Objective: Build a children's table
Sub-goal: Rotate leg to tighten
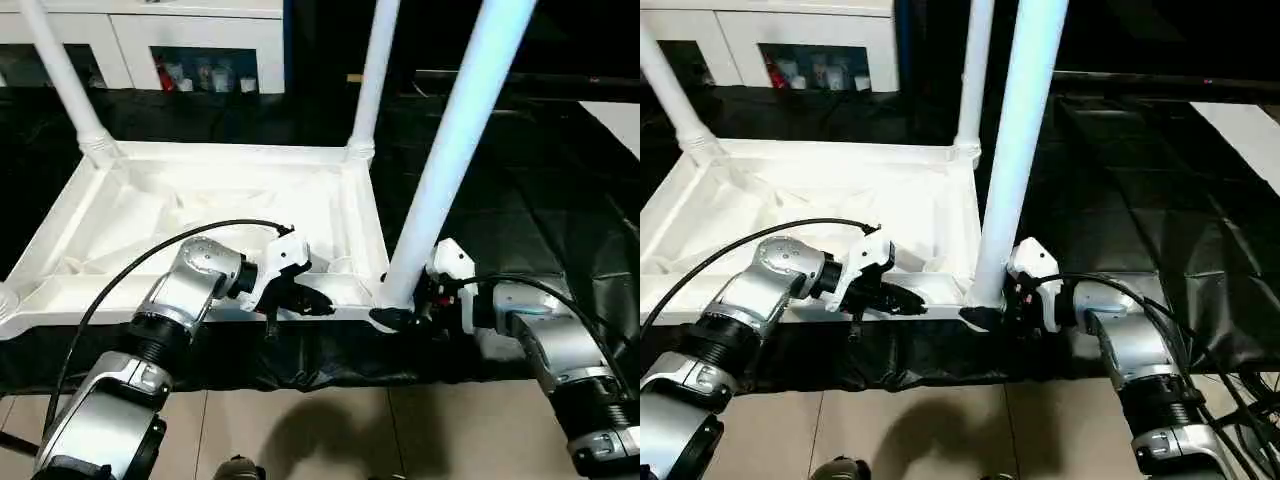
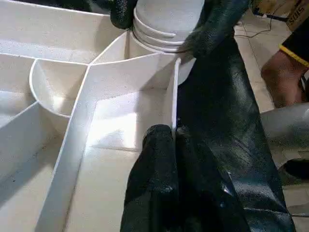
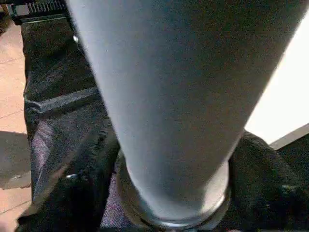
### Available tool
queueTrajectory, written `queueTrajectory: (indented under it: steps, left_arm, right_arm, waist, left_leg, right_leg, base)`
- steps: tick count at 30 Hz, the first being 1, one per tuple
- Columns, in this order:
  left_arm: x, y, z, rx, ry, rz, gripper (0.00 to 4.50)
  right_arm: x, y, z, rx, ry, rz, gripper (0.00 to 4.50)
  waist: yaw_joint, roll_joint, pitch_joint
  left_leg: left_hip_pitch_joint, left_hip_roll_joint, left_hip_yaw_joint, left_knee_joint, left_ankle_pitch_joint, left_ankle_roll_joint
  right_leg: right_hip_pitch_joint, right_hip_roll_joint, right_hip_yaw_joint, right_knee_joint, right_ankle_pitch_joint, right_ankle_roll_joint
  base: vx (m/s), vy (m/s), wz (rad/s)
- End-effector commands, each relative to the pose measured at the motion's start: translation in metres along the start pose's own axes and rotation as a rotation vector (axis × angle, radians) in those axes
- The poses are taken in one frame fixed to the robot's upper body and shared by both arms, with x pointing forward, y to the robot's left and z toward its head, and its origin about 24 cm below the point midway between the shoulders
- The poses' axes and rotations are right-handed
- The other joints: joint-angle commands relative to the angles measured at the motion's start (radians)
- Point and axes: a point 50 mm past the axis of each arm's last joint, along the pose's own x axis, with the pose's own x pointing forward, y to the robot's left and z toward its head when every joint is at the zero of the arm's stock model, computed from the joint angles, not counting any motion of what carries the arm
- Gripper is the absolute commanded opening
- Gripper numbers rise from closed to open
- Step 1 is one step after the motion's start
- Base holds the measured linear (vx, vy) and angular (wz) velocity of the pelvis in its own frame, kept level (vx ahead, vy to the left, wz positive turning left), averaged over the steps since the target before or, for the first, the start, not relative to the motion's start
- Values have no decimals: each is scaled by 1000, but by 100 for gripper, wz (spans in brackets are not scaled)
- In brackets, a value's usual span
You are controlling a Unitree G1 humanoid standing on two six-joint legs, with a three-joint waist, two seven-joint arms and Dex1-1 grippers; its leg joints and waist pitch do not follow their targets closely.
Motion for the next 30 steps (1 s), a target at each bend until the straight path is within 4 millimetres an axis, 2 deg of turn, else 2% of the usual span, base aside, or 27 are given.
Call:
queueTrajectory:
  steps: [1, 2, 8, 9, 16, 19, 20, 21, 22, 25, 26, 27, 29, 30]
  left_arm:
    - [5, 6, 24, 70, -59, 32, 0]
    - [5, 6, 24, 71, -59, 32, 0]
    - [7, 8, 23, 56, -59, 70, 0]
    - [7, 8, 22, 49, -59, 85, 0]
    - [11, 11, 22, 8, -77, 175, 0]
    - [16, 12, 25, -9, -96, 241, 0]
    - [17, 12, 26, -10, -98, 247, 0]
    - [22, 13, 31, -27, -125, 287, 0]
    - [22, 13, 31, -27, -125, 287, 0]
    - [40, 12, 42, -52, -175, 339, 0]
    - [40, 12, 42, -52, -175, 339, 0]
    - [49, 9, 46, -52, -186, 340, 0]
    - [57, 6, 49, -49, -196, 348, 0]
    - [61, 5, 51, -46, -201, 349, 0]
  right_arm:
    - [27, 28, 4, -31, -17, 237, 303]
    - [26, 28, 4, -30, -15, 237, 296]
    - [26, 29, 0, -31, 5, 241, 277]
    - [27, 29, 0, -28, 2, 238, 276]
    - [36, 31, -2, 11, -61, 151, 274]
    - [45, 25, -3, 44, -109, -6, 273]
    - [46, 24, -3, 48, -111, -22, 273]
    - [53, 17, -4, 89, -113, -140, 273]
    - [53, 17, -4, 89, -113, -140, 273]
    - [70, 6, -3, 195, -130, -334, 272]
    - [70, 6, -3, 195, -130, -334, 272]
    - [79, 3, 0, 239, -139, -413, 272]
    - [86, 1, 6, 276, -166, -461, 272]
    - [90, 1, 9, 281, -180, -471, 272]
  waist:
    - [-2, -8, -64]
    - [-2, -12, -65]
    - [0, -10, -66]
    - [1, 0, -63]
    - [1, -3, -61]
    - [-7, -4, -54]
    - [-8, -7, -57]
    - [-10, -5, -56]
    - [-12, -5, -56]
    - [-26, -6, -57]
    - [-31, -6, -59]
    - [-31, -4, -61]
    - [-34, -6, -63]
    - [-33, -3, -65]
  left_leg:
    - [15, 21, 5, -56, -233, 64]
    - [15, 21, 5, -56, -237, 61]
    - [14, 21, 4, -56, -239, 56]
    - [14, 21, 3, -58, -241, 54]
    - [18, 22, 3, -60, -278, 45]
    - [19, 19, -4, -69, -351, 12]
    - [20, 19, -6, -69, -354, 5]
    - [22, 19, -6, -70, -361, 1]
    - [23, 20, -6, -70, -363, -2]
    - [20, 17, -7, -71, -363, -11]
    - [17, 15, -8, -71, -356, -11]
    - [16, 16, -6, -69, -335, -5]
    - [14, 14, -4, -68, -311, 1]
    - [15, 15, -1, -64, -292, 10]
  right_leg:
    - [49, -45, 37, -72, -192, -237]
    - [49, -46, 37, -74, -201, -233]
    - [49, -47, 37, -74, -209, -227]
    - [47, -46, 38, -74, -201, -229]
    - [46, -46, 38, -79, -228, -229]
    - [43, -52, 36, -94, -385, -188]
    - [44, -53, 36, -94, -402, -179]
    - [40, -52, 37, -97, -418, -170]
    - [37, -51, 38, -97, -418, -170]
    - [38, -50, 36, -96, -413, -169]
    - [40, -49, 35, -96, -408, -167]
    - [40, -49, 38, -94, -374, -168]
    - [43, -45, 38, -90, -316, -178]
    - [42, -45, 40, -86, -265, -190]
  base:
    - [0, 0, 0]
    - [0, 0, 0]
    - [0, 0, 0]
    - [0, 0, 0]
    - [0, 0, 0]
    - [0, 0, 0]
    - [0, 0, 0]
    - [0, 0, 0]
    - [0, 0, 0]
    - [0, 0, 0]
    - [0, 0, 0]
    - [0, 0, 0]
    - [0, 0, 0]
    - [0, 0, 0]
